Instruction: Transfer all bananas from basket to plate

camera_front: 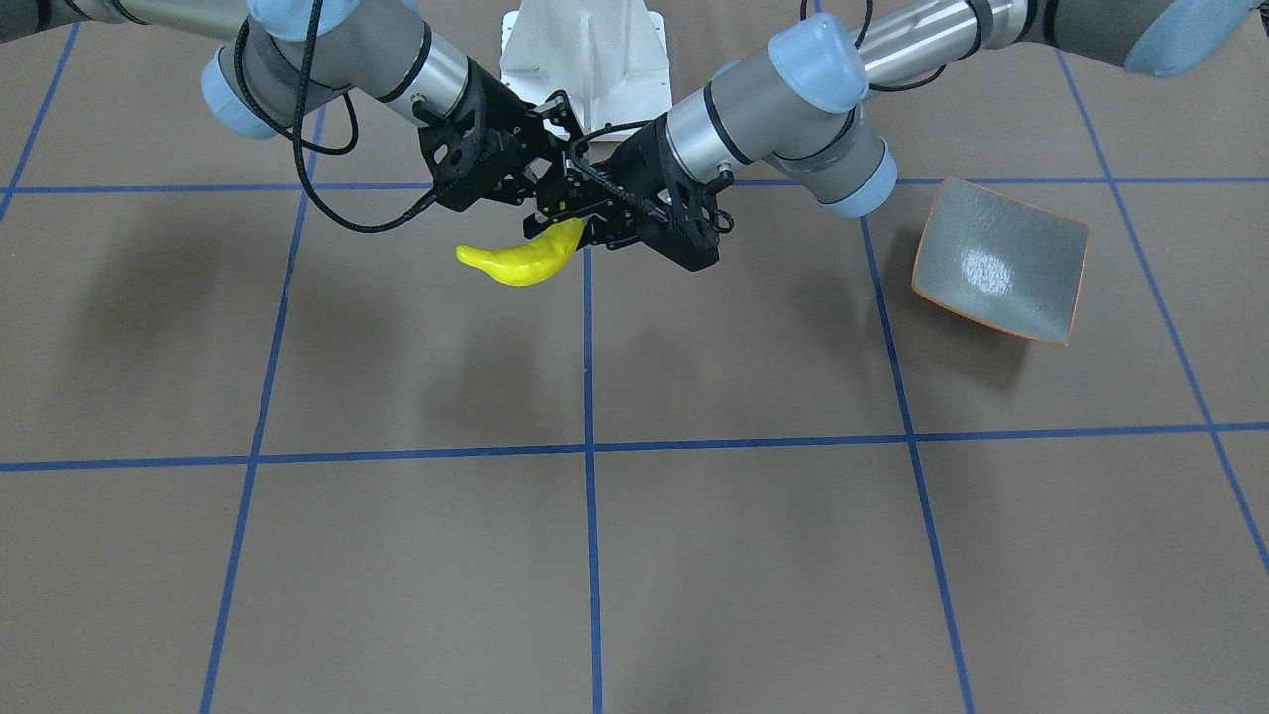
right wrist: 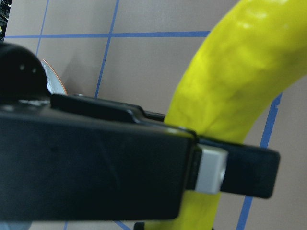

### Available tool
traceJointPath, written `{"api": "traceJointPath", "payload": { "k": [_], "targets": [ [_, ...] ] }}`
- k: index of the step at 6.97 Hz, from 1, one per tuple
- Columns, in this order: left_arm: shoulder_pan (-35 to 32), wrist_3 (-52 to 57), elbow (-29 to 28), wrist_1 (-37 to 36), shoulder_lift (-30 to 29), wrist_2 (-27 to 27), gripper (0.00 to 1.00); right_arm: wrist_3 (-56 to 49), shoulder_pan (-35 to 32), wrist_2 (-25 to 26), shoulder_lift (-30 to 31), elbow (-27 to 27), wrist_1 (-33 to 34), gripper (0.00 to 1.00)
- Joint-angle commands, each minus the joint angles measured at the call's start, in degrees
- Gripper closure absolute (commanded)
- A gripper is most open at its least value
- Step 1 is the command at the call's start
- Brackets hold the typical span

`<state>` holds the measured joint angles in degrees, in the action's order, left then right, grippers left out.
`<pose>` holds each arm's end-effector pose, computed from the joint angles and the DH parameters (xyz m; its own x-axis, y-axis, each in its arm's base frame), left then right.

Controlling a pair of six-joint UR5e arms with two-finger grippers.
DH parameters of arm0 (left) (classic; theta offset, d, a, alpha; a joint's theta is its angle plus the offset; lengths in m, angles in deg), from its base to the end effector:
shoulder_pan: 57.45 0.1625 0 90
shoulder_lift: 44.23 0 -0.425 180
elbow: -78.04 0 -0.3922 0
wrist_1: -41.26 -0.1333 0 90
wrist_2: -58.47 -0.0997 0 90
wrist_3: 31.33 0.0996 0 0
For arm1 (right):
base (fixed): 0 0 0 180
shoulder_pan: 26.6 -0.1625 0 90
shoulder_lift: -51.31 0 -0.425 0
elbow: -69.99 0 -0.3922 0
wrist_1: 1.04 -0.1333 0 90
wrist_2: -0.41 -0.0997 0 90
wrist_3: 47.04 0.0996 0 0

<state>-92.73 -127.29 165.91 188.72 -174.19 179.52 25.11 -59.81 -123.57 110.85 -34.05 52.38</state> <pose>0.4902 -0.4472 0.1406 -0.0827 -0.0505 -0.9953 0.0673 0.9962 -0.0561 -0.4530 -0.3893 0.1683 0.1211 -0.2245 0.9669 0.0472 0.9743 0.2203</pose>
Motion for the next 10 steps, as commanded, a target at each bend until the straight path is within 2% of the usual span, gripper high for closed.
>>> {"api": "traceJointPath", "payload": {
  "k": [1, 3, 4, 8, 10],
  "targets": [
    [-0.05, -0.64, 0.02, -0.07, -0.12, 0.06, 1.0, 4.38, -0.01, 0.06, -0.13, -0.63, -0.16, 0.01],
    [-0.14, -0.38, -0.06, -0.07, -0.03, 0.06, 1.0, 4.58, -0.53, -0.21, -0.04, -0.81, -0.25, 0.01],
    [-0.22, -0.38, -0.07, -0.07, -0.03, 0.06, 1.0, 4.58, -1.49, -2.3, 0.13, -0.81, -0.16, 0.01],
    [-4.08, -0.29, -1.99, -1.99, 0.49, 0.06, 1.0, 4.67, -10.8, -14.42, 4.6, -3.61, -0.07, 0.01],
    [-7.94, -0.2, -2.35, -2.97, 4.07, 0.93, 1.0, 4.67, -15.79, -21.26, 7.94, -6.96, -0.07, 0.01]
  ]
}}
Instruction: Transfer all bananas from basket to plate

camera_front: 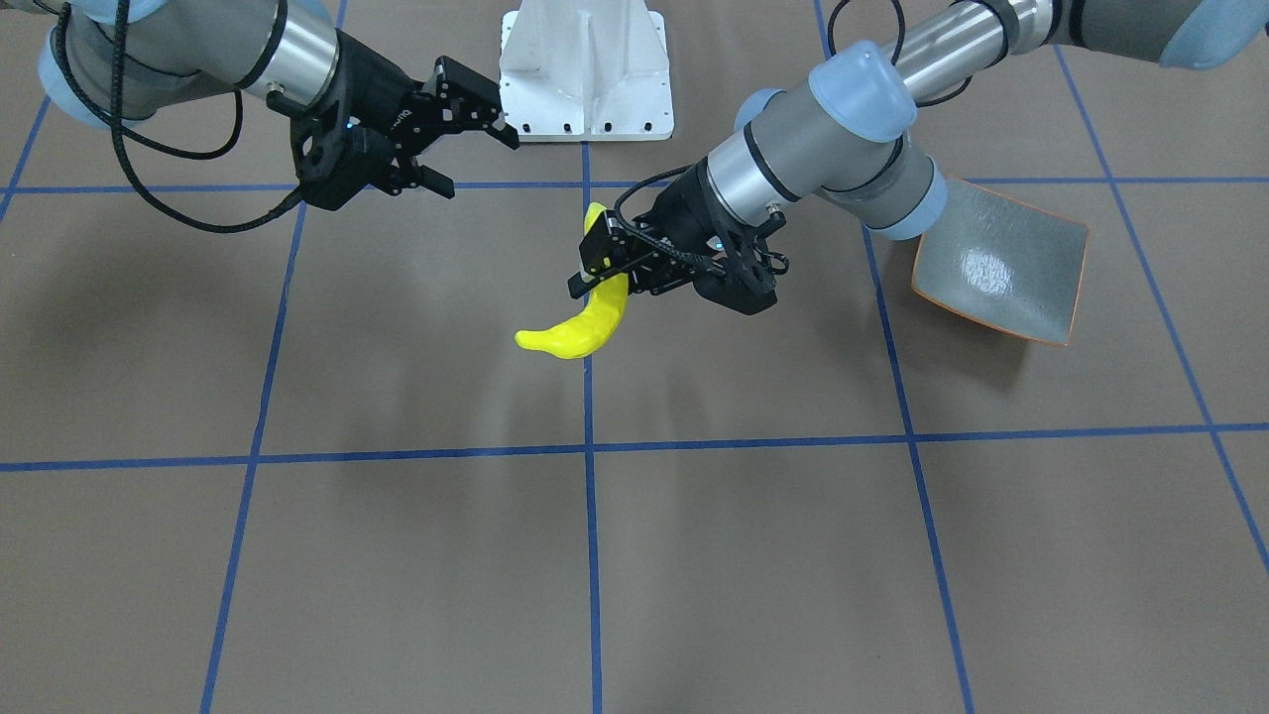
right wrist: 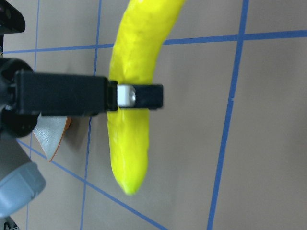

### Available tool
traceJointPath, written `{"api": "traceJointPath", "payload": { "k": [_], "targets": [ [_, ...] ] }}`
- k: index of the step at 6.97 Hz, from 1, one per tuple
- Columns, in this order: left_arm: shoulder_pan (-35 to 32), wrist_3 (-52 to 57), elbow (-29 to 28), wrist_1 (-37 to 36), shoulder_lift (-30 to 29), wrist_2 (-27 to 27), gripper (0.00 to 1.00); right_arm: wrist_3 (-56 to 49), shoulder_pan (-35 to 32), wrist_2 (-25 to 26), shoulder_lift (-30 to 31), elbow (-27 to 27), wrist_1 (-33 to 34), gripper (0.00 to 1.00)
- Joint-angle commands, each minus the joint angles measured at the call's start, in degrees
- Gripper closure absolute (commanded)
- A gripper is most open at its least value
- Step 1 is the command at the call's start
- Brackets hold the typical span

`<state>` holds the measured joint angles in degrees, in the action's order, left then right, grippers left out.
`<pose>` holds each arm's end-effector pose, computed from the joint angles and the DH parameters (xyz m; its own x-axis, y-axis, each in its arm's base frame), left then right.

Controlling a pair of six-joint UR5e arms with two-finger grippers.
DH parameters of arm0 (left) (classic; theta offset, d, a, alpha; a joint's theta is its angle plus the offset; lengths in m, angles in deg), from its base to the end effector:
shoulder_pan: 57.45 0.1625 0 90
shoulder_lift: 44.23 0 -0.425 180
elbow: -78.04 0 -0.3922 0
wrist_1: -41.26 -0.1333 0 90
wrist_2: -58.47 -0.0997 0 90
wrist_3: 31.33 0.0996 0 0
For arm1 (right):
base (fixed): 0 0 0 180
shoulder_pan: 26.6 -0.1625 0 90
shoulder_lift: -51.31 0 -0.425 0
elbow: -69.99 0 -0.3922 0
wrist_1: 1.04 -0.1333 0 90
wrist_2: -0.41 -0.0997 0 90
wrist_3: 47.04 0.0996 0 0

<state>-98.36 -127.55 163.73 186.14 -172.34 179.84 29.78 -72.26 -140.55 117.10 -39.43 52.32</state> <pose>0.4572 -0.5039 0.1810 -0.0007 -0.1218 -0.9926 0.1668 0.9786 -0.1202 -0.3352 -0.4231 0.1918 0.0957 -0.1075 0.9896 0.1093 0.9893 0.0969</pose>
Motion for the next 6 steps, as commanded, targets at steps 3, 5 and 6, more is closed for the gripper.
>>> {"api": "traceJointPath", "payload": {
  "k": [3, 5, 6],
  "targets": [
    [-15.37, 10.72, 0.17, -0.21, 13.89, 20.75, 1.0, -0.96, -12.15, -7.07, 6.96, -0.8, 0.08, 0.01],
    [-21.29, 27.32, 1.31, 0.31, 24.78, 27.58, 1.0, -1.67, -12.78, -0.31, 10.4, 1.04, 0.25, 0.01],
    [-22.45, 32.45, 1.58, 0.31, 27.53, 28.73, 1.0, -6.11, -12.7, 3.72, 11.11, 1.22, 3.56, 0.01]
  ]
}}
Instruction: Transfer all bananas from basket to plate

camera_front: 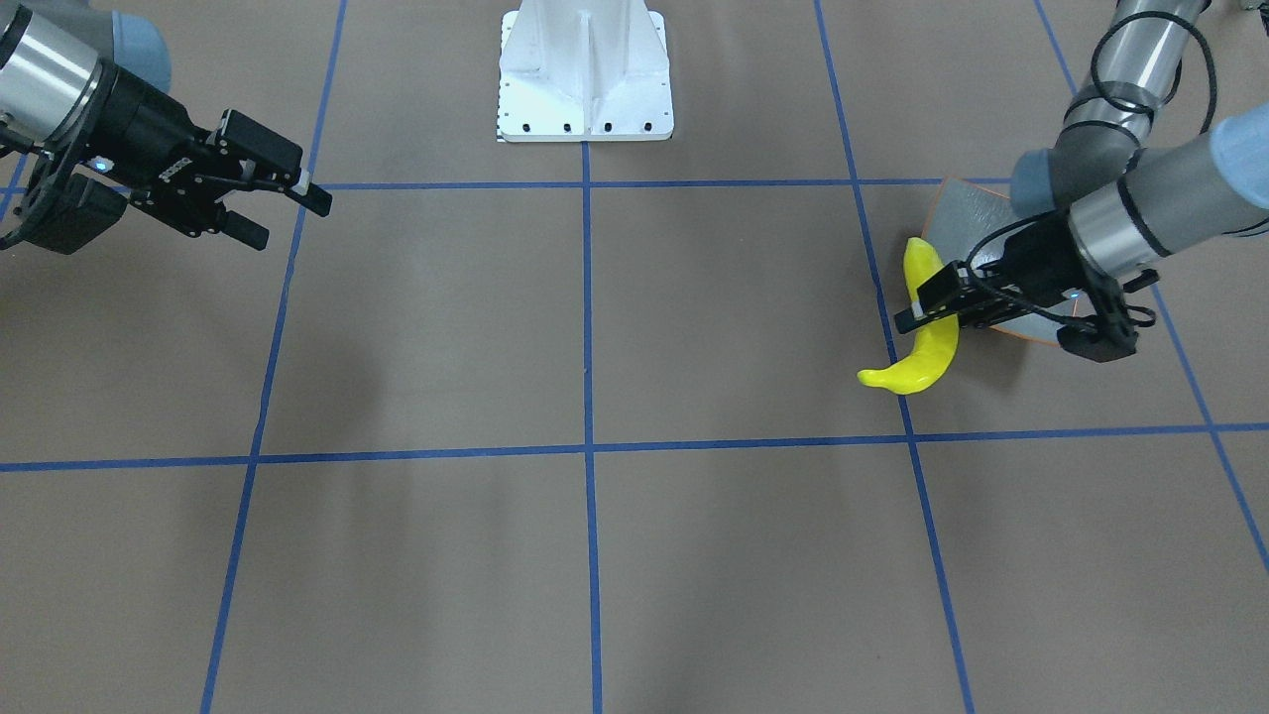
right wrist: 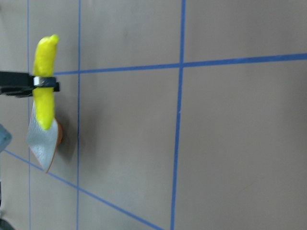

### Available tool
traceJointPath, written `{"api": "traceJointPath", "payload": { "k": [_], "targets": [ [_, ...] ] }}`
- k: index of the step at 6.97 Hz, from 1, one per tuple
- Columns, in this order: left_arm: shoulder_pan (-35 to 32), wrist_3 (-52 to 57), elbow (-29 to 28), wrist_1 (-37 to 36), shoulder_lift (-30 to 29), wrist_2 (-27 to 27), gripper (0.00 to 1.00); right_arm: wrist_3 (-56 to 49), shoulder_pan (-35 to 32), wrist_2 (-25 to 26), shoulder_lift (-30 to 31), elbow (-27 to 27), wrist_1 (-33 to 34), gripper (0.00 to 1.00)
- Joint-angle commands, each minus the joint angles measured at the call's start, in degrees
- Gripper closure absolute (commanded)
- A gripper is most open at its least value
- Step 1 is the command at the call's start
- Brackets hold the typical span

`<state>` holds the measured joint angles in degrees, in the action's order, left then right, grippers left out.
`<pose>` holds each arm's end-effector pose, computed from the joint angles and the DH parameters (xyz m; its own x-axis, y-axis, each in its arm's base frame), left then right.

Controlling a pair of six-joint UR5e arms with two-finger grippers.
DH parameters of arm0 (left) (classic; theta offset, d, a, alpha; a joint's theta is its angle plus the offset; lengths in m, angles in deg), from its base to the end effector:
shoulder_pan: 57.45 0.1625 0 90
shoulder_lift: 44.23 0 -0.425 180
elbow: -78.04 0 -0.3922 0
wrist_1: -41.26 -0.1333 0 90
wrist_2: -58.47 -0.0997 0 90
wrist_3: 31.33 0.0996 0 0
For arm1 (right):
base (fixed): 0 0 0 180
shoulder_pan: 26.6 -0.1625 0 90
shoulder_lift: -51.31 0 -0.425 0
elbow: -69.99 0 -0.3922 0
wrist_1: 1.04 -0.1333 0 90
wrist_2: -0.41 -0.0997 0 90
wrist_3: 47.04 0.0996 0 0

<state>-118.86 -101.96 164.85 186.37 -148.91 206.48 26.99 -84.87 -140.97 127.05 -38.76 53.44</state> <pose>0.2347 -0.5327 0.4250 0.2100 -0.0182 -0.9775 0.0244 0.9996 -0.0134 -0.2305 -0.4782 0.2907 0.2259 0.0388 0.9734 -0.0898 0.9958 -0.0189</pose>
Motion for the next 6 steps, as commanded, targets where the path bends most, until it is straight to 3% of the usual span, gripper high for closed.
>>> {"api": "traceJointPath", "payload": {
  "k": [1, 3, 6],
  "targets": [
    [-2.05, 9.16, 1.6, 0.09, 7.53, 2.11, 1.0, -13.37, 0.17, 7.32, 1.33, 0.39, 10.05, 0.01],
    [-2.14, 8.14, 6.25, 0.0, 18.33, 1.67, 1.0, -21.97, -0.43, 8.49, 1.25, 0.73, 19.84, 0.01],
    [-1.7, -4.47, 7.06, 0.17, 22.06, 1.14, 1.0, -22.0, -0.26, 8.4, 1.16, 1.43, 23.05, 0.01]
  ]
}}
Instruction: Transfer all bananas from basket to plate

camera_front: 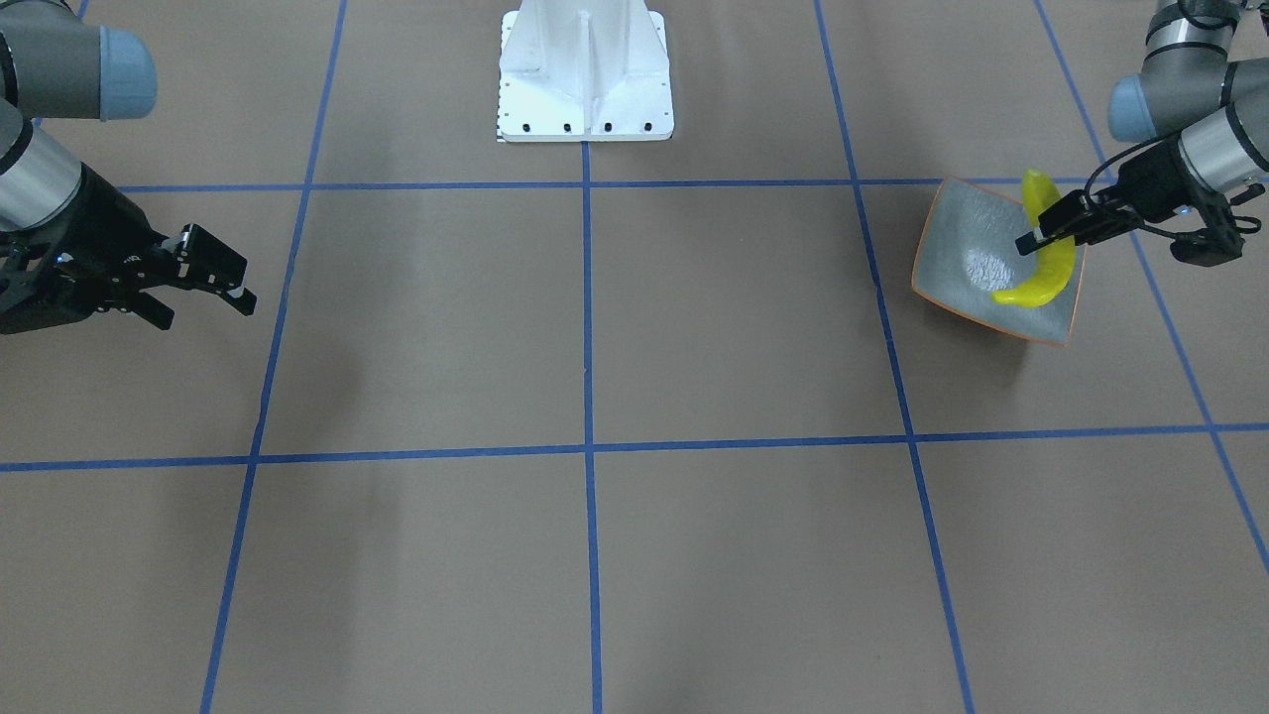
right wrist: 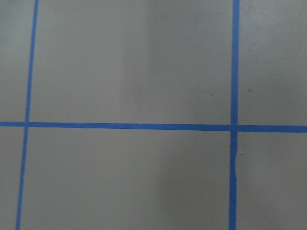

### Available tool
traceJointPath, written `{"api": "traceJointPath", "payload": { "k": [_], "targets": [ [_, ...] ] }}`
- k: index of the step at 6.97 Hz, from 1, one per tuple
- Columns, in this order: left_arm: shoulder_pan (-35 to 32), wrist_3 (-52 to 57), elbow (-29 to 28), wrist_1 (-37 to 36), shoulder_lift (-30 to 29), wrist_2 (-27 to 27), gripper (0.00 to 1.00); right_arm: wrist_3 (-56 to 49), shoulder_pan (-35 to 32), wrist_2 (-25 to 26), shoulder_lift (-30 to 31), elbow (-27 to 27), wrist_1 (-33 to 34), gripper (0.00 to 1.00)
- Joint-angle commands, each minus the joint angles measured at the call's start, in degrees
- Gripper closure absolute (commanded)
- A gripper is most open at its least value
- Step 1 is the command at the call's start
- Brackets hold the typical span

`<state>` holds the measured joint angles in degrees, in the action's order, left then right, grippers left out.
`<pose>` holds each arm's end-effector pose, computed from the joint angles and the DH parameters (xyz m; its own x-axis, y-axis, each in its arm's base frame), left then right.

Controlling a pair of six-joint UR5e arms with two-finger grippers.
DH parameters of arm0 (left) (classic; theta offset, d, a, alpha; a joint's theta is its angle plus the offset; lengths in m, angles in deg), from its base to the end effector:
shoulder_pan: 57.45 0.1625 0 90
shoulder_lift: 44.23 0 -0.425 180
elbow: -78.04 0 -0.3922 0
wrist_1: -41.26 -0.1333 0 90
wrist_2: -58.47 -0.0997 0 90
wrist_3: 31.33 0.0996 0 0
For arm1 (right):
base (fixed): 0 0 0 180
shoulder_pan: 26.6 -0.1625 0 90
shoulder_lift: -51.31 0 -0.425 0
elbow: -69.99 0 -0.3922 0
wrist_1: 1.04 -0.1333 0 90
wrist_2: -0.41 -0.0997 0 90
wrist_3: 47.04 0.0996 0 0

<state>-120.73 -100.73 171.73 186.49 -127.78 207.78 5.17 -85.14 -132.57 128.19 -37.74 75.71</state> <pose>0.1575 -0.4190 0.5556 0.3089 -0.2143 -0.9266 0.0433 0.9765 -0.2113 -0.2341 -0.5080 0.3582 0.5269 0.0021 0.8500 -0.0678 0.9969 0.0395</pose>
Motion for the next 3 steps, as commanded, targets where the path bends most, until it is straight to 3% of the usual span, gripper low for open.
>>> {"api": "traceJointPath", "payload": {
  "k": [1, 3],
  "targets": [
    [0.35, -9.06, 0.08, -0.03, 1.2, -0.51, 1.0, -0.18, 0.01, 0.0, -0.06, 0.77, 0.78, 0.01],
    [0.87, -12.51, -0.79, -0.12, 0.5, -3.06, 1.0, -0.18, 0.01, 0.0, 0.02, 0.77, 0.69, 0.01]
  ]
}}
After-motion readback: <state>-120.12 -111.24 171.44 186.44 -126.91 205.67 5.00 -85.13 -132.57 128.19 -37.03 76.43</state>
